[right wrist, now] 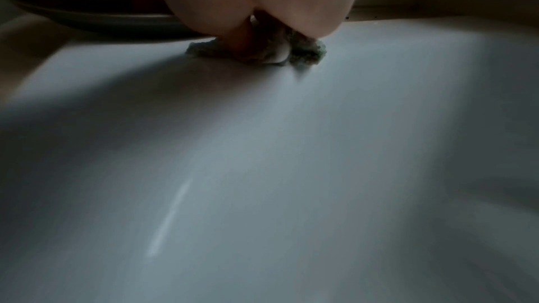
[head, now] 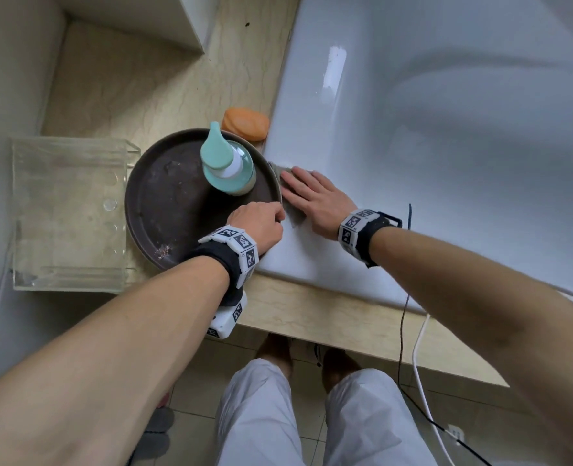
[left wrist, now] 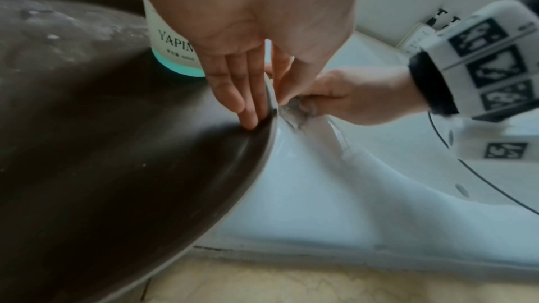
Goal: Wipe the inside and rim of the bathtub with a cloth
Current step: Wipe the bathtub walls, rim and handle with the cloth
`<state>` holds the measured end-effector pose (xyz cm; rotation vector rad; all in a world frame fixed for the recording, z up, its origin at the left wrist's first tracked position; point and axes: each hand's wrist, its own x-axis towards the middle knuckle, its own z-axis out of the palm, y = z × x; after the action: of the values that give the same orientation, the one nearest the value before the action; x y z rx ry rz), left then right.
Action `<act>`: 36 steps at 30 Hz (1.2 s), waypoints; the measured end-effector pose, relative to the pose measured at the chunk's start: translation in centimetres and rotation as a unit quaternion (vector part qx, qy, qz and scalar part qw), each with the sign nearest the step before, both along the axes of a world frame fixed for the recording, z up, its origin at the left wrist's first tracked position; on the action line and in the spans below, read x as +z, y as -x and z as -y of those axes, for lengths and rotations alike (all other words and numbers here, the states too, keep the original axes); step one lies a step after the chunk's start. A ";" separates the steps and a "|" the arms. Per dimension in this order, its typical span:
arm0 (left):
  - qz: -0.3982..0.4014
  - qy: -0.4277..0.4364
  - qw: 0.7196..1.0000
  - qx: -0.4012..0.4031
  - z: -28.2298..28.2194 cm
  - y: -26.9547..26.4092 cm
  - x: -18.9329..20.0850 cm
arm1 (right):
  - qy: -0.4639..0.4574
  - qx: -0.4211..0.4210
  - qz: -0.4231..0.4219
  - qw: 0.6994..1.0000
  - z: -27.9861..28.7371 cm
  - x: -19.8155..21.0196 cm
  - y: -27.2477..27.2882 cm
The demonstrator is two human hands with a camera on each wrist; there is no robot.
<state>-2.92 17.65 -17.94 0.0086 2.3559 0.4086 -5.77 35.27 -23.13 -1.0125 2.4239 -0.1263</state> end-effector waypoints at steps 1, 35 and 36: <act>0.003 0.001 1.000 0.001 -0.2 0.3 -0.1 | -0.005 0.001 0.001 1.000 0.0 0.1 1.1; 0.020 0.111 0.993 0.036 -4.9 6.0 0.2 | -0.010 0.054 0.000 0.999 -3.0 -0.2 8.8; 0.021 0.111 0.993 0.034 -5.0 6.2 0.3 | -0.011 0.040 -0.002 0.999 -3.1 -0.2 9.3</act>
<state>-9.09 22.68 -17.67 -0.1840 2.3530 0.1751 -15.07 38.36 -23.33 -1.1001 2.3791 -0.0691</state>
